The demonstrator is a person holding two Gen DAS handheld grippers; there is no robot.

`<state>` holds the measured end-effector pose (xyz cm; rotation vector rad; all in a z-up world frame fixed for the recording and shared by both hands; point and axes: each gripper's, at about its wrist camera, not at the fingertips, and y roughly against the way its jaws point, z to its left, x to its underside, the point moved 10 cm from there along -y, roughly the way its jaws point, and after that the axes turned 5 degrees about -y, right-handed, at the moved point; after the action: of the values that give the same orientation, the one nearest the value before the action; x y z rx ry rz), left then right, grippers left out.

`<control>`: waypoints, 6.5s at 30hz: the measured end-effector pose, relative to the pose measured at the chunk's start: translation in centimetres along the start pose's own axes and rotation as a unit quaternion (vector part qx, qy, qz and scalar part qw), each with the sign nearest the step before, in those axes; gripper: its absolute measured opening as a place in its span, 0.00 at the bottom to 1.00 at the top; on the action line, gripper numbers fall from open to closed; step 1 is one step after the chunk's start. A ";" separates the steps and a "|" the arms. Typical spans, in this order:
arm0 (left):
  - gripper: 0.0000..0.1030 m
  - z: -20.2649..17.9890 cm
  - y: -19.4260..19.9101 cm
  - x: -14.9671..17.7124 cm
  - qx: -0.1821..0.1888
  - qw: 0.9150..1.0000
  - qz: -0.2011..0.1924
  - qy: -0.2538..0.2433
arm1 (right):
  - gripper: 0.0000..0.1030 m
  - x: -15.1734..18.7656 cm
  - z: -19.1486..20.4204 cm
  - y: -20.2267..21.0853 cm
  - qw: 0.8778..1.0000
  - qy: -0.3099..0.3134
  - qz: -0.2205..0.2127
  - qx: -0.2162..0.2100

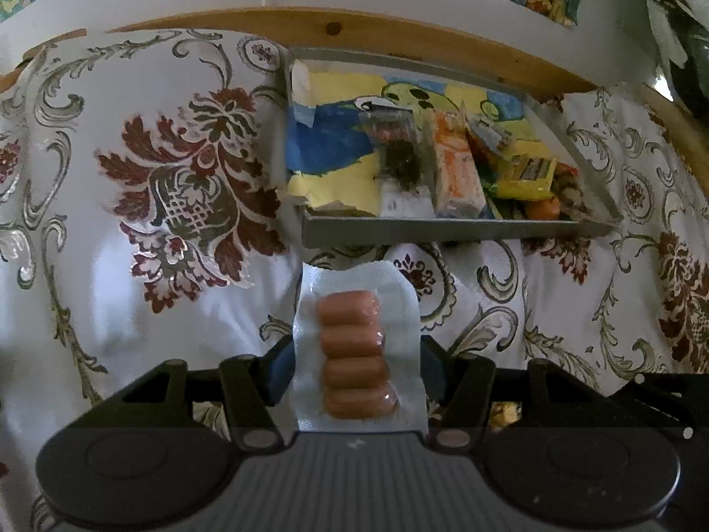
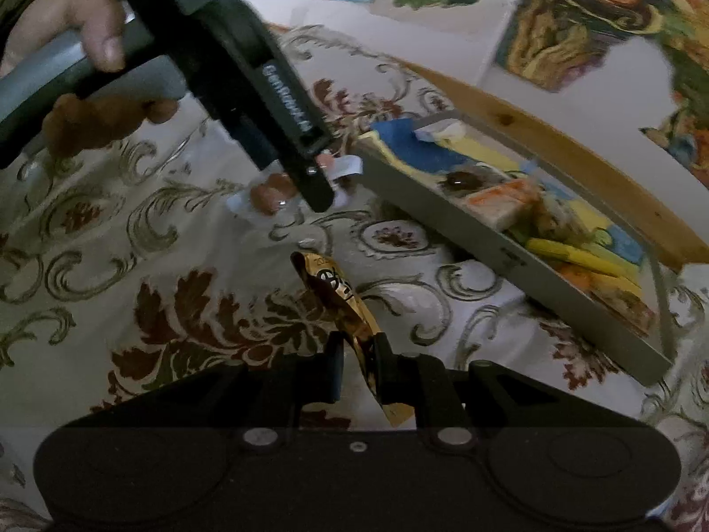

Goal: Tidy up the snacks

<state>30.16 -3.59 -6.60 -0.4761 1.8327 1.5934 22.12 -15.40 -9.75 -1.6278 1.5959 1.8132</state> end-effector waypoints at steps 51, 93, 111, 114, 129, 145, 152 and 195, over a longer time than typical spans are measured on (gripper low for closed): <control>0.61 -0.3 -2.0 -14.7 0.003 0.998 -0.052 0.044 | 0.14 -12.5 -15.6 -1.1 0.964 -0.256 -0.069 0.033; 0.82 0.2 -7.3 -16.0 -0.040 0.998 -0.023 0.032 | 0.51 -10.1 -20.9 -7.7 0.900 -0.431 -0.049 0.025; 1.00 0.9 -4.1 -16.7 -0.066 0.994 -0.077 0.051 | 0.86 -11.2 -21.1 -5.2 0.917 -0.385 -0.079 0.070; 1.00 0.9 -3.3 -16.5 -0.071 0.992 -0.087 0.052 | 0.91 -11.4 -21.2 -4.3 0.920 -0.372 -0.087 0.084; 1.00 0.3 1.9 -14.2 -0.086 0.983 -0.147 0.068 | 0.99 -11.8 -20.5 1.8 0.925 -0.332 -0.118 0.140; 1.00 0.3 8.4 -9.4 -0.110 0.974 -0.187 0.069 | 0.99 -11.7 -15.5 8.5 0.941 -0.262 -0.140 0.163; 1.00 0.9 11.5 -7.8 -0.128 0.968 -0.206 0.065 | 0.99 -11.3 -14.1 10.9 0.939 -0.266 -0.147 0.163; 1.00 0.9 12.1 5.1 -0.166 0.978 -0.108 0.060 | 0.99 -1.7 -7.5 14.5 0.946 -0.269 -0.072 0.167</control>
<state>18.85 0.38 -1.27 -0.9087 1.5393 1.7534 16.14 -26.16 1.08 -0.9622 1.3892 1.6139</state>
